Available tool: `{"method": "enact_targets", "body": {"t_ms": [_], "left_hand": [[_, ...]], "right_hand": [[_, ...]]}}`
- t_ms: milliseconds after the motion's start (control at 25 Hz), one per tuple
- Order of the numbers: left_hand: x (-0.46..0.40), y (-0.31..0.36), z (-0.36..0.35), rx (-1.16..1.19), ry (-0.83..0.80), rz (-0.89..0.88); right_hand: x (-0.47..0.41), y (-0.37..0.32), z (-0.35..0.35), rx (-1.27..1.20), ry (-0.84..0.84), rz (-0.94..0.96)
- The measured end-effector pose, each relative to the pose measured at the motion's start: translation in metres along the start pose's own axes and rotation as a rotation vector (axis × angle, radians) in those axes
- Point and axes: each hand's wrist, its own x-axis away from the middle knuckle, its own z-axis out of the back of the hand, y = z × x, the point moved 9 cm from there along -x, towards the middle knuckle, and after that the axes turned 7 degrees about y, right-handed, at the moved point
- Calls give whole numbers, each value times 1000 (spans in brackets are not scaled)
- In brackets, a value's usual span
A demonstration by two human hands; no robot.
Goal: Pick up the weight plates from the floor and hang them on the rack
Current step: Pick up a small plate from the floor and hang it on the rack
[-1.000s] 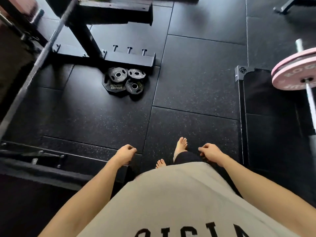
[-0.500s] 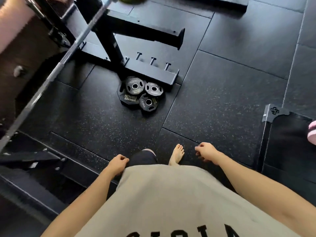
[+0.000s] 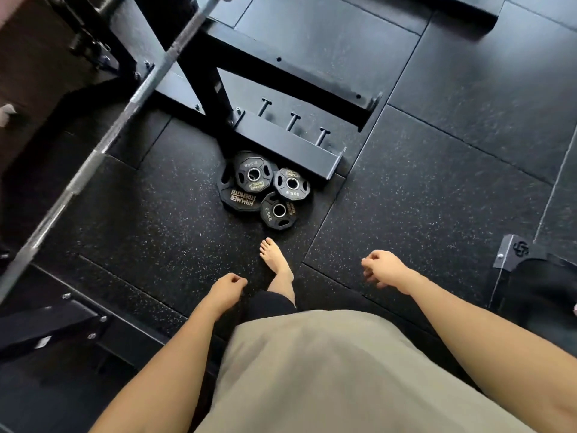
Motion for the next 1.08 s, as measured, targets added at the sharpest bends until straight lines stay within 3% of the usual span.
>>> {"method": "enact_targets", "body": {"t_ms": [360, 800, 960, 1080], "left_hand": [[-222, 86, -1, -71, -95, 15], [-538, 159, -116, 82, 101, -32], [-601, 205, -154, 36, 117, -127], [-624, 218, -165, -33, 162, -67]], "right_hand": [[-195, -89, -56, -94, -67, -202], [-547, -116, -185, -389, 52, -354], [-616, -115, -208, -484, 85, -375], [-640, -117, -224, -582, 10, -402]]}}
